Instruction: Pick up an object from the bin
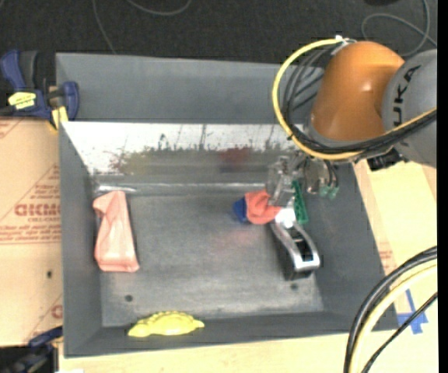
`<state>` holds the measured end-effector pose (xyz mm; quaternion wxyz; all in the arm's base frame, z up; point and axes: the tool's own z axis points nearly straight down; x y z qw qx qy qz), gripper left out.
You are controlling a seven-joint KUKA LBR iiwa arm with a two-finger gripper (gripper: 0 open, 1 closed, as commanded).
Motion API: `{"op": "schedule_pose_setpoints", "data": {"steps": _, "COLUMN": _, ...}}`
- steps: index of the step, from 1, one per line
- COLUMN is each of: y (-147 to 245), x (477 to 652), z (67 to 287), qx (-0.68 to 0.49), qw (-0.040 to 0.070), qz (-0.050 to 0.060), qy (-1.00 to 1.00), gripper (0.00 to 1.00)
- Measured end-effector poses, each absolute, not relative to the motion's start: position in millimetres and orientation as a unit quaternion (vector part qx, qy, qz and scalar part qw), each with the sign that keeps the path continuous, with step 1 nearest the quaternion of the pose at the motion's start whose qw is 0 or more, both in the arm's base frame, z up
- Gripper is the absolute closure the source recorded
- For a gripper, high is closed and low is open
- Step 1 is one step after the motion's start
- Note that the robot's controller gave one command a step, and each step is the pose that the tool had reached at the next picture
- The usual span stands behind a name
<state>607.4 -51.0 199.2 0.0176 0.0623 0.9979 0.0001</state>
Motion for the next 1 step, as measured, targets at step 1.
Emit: {"op": "schedule_pose_setpoints", "data": {"steps": 1, "y": -48.0, "x": 606.3, "z": 198.6, "qx": 0.054, "qw": 0.017, "qz": 0.0, "qy": 0.998, "gripper": 1.0}}
